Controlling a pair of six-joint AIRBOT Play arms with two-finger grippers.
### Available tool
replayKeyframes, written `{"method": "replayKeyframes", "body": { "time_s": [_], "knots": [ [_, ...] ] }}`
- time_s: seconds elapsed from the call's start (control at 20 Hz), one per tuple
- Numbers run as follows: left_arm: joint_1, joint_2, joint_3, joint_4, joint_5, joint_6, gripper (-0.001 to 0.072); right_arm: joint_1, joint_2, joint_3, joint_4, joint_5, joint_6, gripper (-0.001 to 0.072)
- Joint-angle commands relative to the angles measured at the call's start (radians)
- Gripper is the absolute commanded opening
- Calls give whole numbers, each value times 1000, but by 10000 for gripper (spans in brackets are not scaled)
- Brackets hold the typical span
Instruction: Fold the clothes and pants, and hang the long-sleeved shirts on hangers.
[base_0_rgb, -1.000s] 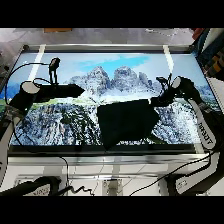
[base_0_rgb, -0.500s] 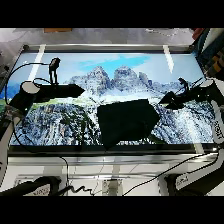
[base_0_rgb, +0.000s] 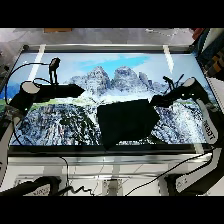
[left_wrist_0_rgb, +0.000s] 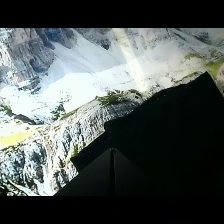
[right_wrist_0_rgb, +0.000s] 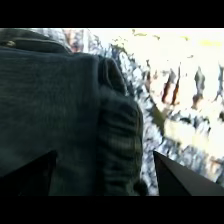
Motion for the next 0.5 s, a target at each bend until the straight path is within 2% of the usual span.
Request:
{"method": "replayKeyframes", "body": {
  "time_s": [0.0,0.15,0.35,0.45],
  "knots": [
    [0,0,1,0,0,0,15,70,0,0,-193,-122,72,692],
    [0,0,1,1,0,0,15,59,-3,-1,-211,-143,183,689],
    [0,0,1,0,0,0,14,39,-40,0,-199,-45,205,689],
    [0,0,1,0,0,0,15,30,-71,0,-126,25,209,689]
  ]
}}
